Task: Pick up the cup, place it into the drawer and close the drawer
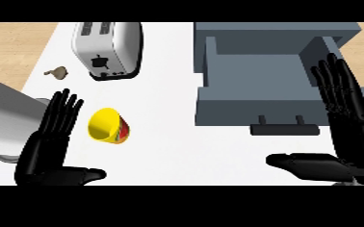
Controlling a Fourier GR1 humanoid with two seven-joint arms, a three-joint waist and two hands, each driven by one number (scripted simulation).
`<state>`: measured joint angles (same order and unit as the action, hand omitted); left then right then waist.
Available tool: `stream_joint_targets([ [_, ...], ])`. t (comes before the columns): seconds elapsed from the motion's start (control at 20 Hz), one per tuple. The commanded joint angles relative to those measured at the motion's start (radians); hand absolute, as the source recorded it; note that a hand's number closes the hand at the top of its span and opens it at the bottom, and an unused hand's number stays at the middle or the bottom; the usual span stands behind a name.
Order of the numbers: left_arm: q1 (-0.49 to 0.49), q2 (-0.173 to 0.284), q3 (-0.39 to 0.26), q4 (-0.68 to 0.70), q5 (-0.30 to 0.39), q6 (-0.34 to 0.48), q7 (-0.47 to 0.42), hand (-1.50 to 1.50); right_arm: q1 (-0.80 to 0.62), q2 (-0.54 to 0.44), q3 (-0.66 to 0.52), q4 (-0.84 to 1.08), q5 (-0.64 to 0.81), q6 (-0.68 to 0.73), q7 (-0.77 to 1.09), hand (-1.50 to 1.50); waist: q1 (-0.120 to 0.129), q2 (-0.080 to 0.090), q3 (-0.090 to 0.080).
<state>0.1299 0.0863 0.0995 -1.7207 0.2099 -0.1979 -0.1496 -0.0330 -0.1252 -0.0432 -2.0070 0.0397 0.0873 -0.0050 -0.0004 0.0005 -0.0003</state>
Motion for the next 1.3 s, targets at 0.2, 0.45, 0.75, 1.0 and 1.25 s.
stream_joint_targets([
  [0.2, -0.038, 0.020, 0.048, 0.338, -0.121, -0.008, -0.237, -1.50, -0.068, -0.029, -0.057, 0.035, -0.045, 0.027, 0.026, -1.50, 0.000, 0.001, 0.000],
  [0.45, -0.175, 0.076, 0.129, 0.552, -0.098, -0.012, -0.262, -1.50, -0.038, 0.011, -0.011, 0.070, 0.008, 0.015, -0.029, -1.50, -0.002, 0.001, 0.000],
  [0.75, -0.172, 0.054, 0.126, 0.755, -0.122, -0.047, -0.457, -1.50, -0.082, -0.043, -0.096, 0.056, -0.068, 0.059, 0.022, -1.50, -0.001, 0.001, 0.000],
  [1.0, -0.309, 0.110, 0.170, 1.066, -0.156, -0.066, -0.663, -1.50, -0.005, -0.015, -0.055, 0.060, -0.030, 0.073, -0.044, -1.50, -0.005, 0.001, -0.001],
  [1.25, -0.422, 0.169, 0.199, 1.257, -0.152, -0.103, -0.755, -1.50, -0.034, -0.002, -0.040, 0.004, -0.028, 0.058, 0.028, -1.50, -0.006, 0.001, -0.001],
])
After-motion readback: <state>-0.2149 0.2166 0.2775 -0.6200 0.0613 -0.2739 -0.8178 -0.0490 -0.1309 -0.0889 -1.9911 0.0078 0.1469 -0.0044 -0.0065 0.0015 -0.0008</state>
